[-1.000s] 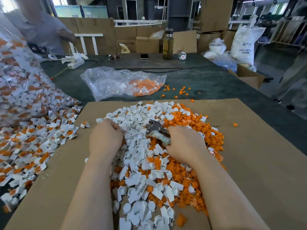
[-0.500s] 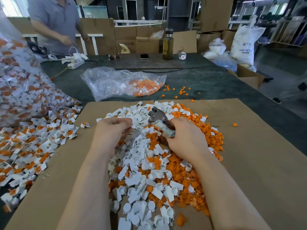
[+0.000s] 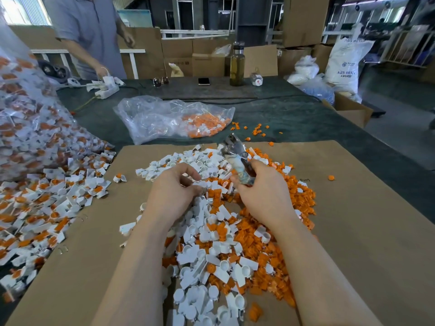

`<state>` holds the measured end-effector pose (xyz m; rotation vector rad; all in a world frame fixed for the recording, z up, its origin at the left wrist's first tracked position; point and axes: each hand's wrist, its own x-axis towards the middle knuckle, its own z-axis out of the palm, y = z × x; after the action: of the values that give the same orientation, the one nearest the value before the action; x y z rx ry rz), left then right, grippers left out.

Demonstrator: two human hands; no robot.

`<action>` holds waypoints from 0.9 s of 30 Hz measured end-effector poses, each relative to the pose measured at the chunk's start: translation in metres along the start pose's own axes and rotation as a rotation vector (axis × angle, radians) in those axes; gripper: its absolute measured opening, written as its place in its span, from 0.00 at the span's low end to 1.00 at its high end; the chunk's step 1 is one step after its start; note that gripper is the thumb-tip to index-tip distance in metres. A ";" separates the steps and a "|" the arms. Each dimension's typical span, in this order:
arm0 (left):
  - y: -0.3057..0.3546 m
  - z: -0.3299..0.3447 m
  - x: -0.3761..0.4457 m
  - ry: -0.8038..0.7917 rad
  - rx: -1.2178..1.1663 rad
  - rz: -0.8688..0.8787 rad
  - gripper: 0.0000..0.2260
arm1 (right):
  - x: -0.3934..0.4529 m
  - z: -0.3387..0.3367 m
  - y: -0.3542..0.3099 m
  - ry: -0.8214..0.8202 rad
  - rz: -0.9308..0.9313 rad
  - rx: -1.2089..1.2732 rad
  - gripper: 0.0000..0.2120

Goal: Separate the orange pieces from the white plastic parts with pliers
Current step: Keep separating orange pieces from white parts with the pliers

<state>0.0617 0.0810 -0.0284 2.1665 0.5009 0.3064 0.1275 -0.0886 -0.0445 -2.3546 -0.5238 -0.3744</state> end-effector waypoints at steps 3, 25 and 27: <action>0.000 0.000 -0.002 -0.002 -0.068 0.024 0.08 | 0.000 -0.001 -0.002 0.021 0.010 0.031 0.09; 0.012 0.004 -0.007 0.131 -0.477 0.011 0.05 | -0.002 -0.009 -0.009 0.051 0.099 0.515 0.03; 0.014 0.008 -0.008 0.149 -0.426 0.025 0.06 | -0.003 -0.009 -0.011 0.052 0.090 0.538 0.03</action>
<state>0.0606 0.0641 -0.0225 1.7444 0.4457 0.5402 0.1188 -0.0882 -0.0327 -1.8362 -0.4276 -0.2171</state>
